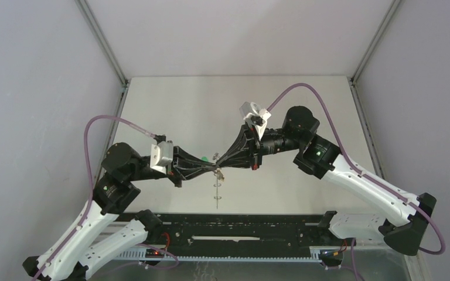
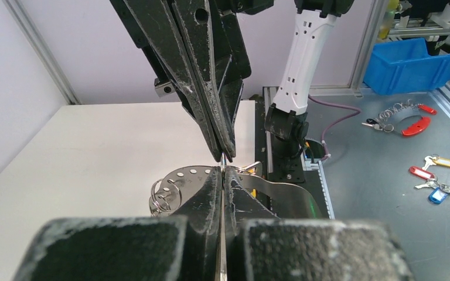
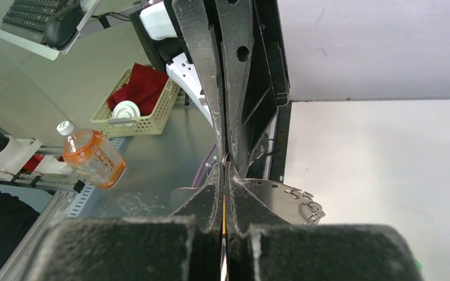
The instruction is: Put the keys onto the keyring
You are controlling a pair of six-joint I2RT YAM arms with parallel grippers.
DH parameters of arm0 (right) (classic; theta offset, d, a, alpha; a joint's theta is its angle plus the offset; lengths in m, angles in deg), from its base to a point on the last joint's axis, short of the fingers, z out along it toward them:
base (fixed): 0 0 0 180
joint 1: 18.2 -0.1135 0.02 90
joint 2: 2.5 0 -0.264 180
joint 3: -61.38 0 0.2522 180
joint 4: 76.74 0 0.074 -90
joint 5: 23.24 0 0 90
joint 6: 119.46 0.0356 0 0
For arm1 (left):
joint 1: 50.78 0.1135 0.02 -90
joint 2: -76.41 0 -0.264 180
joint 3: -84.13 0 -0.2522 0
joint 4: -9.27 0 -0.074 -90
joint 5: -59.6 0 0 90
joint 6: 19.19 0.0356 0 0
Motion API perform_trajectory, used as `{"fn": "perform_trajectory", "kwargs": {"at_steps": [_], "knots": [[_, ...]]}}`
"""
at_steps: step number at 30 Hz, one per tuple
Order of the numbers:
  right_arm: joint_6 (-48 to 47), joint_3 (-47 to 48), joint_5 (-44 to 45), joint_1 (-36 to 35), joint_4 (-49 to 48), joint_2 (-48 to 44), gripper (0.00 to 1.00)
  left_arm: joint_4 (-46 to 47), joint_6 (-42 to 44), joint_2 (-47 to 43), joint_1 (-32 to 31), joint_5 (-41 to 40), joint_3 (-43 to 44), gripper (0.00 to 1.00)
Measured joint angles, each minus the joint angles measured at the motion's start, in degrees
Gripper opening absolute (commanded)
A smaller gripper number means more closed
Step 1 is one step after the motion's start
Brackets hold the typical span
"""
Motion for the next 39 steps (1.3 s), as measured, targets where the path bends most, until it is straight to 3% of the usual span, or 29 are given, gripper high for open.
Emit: {"fn": "perform_trajectory", "kwargs": {"at_steps": [3,4,6,7,9,13,21,30,39], "knots": [[-1.14,2.29,1.05,-0.31,4.76,0.42,0.0,-0.35,0.44,-0.04,0.0,-0.11,0.0,0.07],[-1.97,3.41,1.84,-0.61,7.43,0.52,0.0,-0.79,1.07,-0.02,0.0,-0.26,0.02,0.15],[-4.07,5.31,4.13,-1.11,12.57,0.7,0.0,-1.86,2.69,-0.02,0.0,-0.59,0.02,0.41],[-4.5,5.79,4.55,-1.51,13.81,0.72,0.0,-3.15,3.72,0.04,0.0,-0.81,0.02,0.48],[-6.71,8.0,7.19,-2.38,20.0,0.76,0.0,-5.79,6.56,0.22,0.0,-1.16,0.07,0.52],[-10.88,13.94,12.55,-4.61,31.71,2.25,0.0,-12.96,11.56,1.9,0.0,-1.03,0.7,0.52],[-17.75,27.74,23.19,-10.78,52.81,10.99,0.0,-19.28,16.06,3.89,0.0,-0.28,1.51,0.4],[-20.5,32.68,29.99,-12.7,62.82,16.26,0.0,-20.81,16.63,3.37,0.0,3.91,2.19,0.36],[-21.84,38.69,31.15,-14.88,65.75,19.63,0.0,-21.03,18.08,3.56,0.0,2.93,2.19,0.33]]}}
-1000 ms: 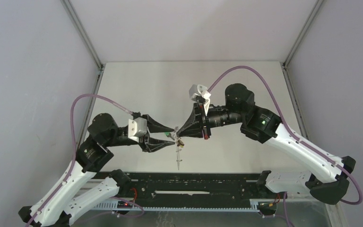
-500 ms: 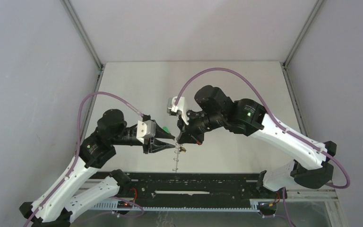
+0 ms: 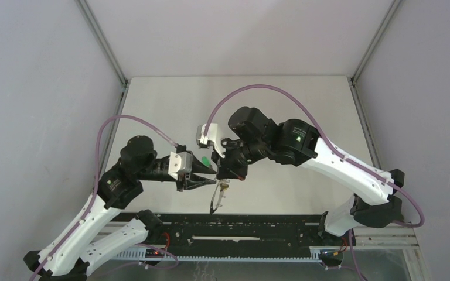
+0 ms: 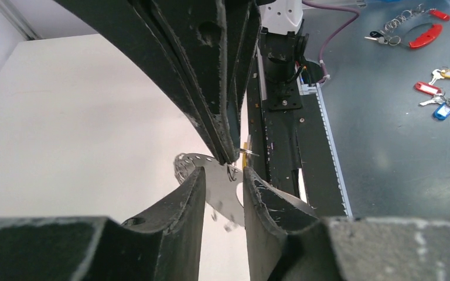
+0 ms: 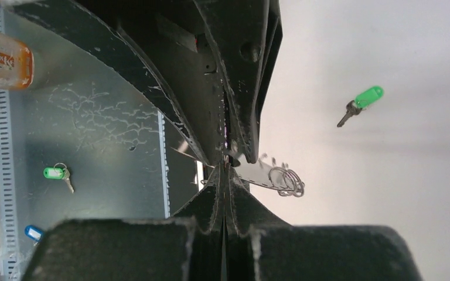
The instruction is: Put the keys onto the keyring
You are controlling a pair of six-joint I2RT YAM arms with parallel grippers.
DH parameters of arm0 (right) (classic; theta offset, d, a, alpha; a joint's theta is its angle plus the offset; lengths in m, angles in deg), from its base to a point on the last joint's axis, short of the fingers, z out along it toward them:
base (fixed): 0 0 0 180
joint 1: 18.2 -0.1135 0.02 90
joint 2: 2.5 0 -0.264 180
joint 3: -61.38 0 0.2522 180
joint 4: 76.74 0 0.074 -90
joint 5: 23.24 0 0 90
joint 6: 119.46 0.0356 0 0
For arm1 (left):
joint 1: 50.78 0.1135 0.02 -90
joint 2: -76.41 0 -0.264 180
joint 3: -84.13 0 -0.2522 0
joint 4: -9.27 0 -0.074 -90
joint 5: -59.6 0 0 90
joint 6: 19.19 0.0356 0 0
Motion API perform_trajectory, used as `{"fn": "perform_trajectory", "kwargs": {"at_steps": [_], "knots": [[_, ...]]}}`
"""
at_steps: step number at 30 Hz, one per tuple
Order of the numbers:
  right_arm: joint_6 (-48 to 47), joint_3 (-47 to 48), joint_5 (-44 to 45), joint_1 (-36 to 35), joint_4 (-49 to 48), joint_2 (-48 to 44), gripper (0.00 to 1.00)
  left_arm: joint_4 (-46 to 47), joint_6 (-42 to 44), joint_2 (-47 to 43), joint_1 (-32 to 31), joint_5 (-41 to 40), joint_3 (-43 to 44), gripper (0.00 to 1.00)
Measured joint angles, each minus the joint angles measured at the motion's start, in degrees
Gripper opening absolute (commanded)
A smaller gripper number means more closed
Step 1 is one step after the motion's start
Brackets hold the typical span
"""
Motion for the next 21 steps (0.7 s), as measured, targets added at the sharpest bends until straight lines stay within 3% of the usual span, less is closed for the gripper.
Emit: {"fn": "perform_trajectory", "kwargs": {"at_steps": [6,21], "knots": [[-0.63,1.11,-0.02,-0.5,0.98,1.92,0.0,-1.29,1.6,0.02,0.0,-0.63,0.0,0.19],[-1.62,3.23,-0.04,-1.38,2.84,3.61,0.0,-5.92,4.63,0.04,0.0,0.61,0.0,0.11]]}}
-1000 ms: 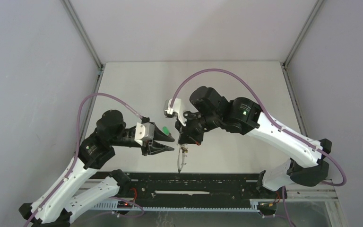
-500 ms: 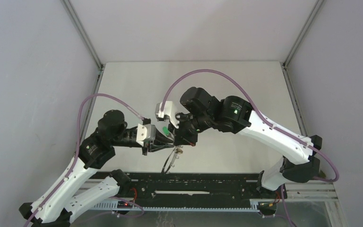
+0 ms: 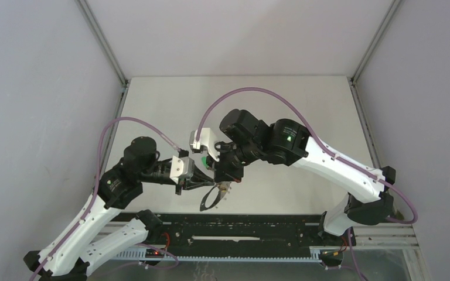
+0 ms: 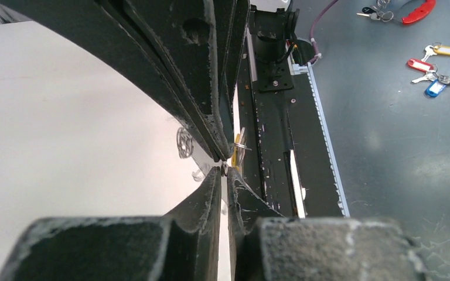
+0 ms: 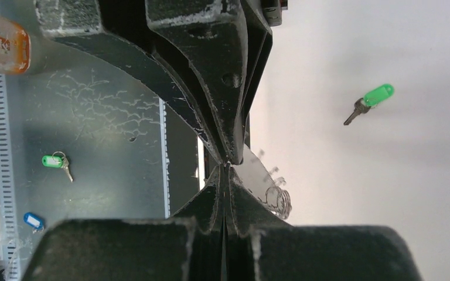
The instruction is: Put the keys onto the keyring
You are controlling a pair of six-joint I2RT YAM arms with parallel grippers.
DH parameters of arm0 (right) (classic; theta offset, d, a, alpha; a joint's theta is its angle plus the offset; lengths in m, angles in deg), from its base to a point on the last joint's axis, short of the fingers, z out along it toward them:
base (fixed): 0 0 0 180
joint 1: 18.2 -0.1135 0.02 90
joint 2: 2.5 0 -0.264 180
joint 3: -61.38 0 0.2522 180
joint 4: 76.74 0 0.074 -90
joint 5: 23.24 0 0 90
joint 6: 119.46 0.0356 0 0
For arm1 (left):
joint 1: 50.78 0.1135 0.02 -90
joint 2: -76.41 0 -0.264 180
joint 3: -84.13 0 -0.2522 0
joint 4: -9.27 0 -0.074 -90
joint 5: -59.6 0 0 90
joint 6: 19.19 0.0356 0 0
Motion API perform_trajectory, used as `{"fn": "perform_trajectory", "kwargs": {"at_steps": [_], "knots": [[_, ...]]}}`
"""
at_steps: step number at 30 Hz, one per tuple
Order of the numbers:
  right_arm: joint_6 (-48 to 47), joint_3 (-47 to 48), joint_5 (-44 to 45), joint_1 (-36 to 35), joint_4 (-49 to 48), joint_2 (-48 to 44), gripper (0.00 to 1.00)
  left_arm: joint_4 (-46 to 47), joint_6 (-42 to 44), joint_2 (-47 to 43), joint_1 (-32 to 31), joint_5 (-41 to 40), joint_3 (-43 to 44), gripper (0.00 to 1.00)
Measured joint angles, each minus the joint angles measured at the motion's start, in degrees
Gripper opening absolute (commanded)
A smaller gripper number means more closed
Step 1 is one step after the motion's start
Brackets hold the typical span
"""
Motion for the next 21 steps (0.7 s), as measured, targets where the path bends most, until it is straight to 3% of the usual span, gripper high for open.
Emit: {"fn": "perform_trajectory", "kwargs": {"at_steps": [7,12,14,21], "knots": [[-0.07,1.03,-0.02,-0.52,0.76,0.9,0.0,-0.09,-0.09,0.13,0.0,0.57,0.0,0.01],[-0.26,1.6,-0.48,-0.72,1.38,1.22,0.0,-0.37,-0.02,0.17,0.0,1.42,0.0,0.01],[-0.28,1.62,-0.85,-0.74,1.4,1.33,0.0,-0.52,-0.02,0.17,0.0,1.66,0.0,0.08],[-0.44,2.14,-1.7,-0.79,1.57,1.6,0.0,-0.59,-0.13,0.22,0.0,2.82,0.0,0.04]]}}
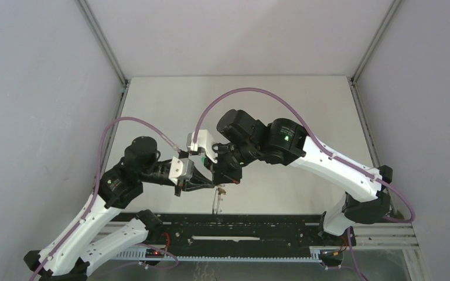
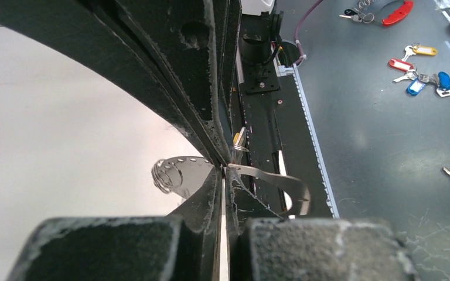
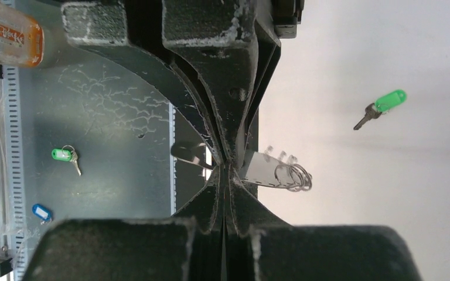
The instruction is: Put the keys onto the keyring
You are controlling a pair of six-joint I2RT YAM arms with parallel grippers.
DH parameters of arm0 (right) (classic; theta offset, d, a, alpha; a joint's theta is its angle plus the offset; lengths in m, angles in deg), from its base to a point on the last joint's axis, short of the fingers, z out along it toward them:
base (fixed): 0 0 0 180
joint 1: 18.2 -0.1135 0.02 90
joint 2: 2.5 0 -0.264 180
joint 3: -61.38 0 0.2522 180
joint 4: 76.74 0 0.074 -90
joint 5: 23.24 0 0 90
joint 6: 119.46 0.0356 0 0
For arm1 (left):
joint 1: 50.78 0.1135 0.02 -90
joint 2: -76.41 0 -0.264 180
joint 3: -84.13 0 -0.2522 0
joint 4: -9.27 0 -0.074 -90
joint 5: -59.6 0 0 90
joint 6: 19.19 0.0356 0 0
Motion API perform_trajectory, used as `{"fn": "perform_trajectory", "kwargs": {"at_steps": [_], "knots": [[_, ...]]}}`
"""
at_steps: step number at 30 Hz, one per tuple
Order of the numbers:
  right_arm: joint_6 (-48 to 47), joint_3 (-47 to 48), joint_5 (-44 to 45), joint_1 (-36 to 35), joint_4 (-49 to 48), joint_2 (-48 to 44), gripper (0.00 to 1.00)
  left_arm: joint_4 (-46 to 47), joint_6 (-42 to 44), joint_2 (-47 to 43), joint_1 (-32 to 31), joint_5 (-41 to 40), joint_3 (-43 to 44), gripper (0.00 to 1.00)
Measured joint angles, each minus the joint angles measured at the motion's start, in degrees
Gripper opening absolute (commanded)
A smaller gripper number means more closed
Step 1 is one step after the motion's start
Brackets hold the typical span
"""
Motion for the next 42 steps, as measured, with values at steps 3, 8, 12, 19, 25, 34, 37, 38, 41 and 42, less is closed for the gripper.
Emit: {"fn": "perform_trajectory", "kwargs": {"at_steps": [3,8,12,19,25,34,37,38,41,42], "knots": [[-0.02,0.11,-0.22,-0.04,-0.02,0.09,0.0,0.0,-0.04,0.09,0.0,0.24,0.0,0.01],[0.0,0.11,-0.24,-0.04,-0.04,0.11,0.15,0.02,-0.37,0.15,0.0,0.24,0.0,0.0],[0.72,-0.07,-0.42,-0.02,-1.36,0.0,0.52,0.92,-1.79,-0.2,0.0,-0.55,-0.02,0.0],[6.97,-16.31,-0.96,4.22,-18.56,-12.02,0.83,9.25,-9.22,-3.43,0.24,-3.08,-2.62,0.0],[16.79,-36.13,-2.29,12.15,-37.59,-29.57,0.8,18.93,-17.97,-4.9,0.26,-5.11,-3.23,0.0],[26.12,-42.71,-8.33,13.66,-53.11,-32.61,0.72,26.8,-25.05,-4.28,0.26,-6.47,-3.23,0.0],[28.83,-43.89,-11.43,14.45,-55.78,-32.09,0.68,27.54,-25.18,-4.28,0.26,-7.41,-3.23,0.0],[29.51,-44.11,-12.22,14.71,-56.3,-31.98,0.67,27.71,-25.18,-4.28,0.26,-7.65,-3.23,0.0],[31.32,-44.54,-13.84,15.08,-57.24,-31.85,0.64,27.76,-25.18,-4.26,0.26,-8.11,-3.23,0.0],[31.89,-44.85,-14.43,15.17,-57.79,-31.85,0.62,27.78,-25.18,-4.24,0.26,-8.24,-3.23,0.0]]}}
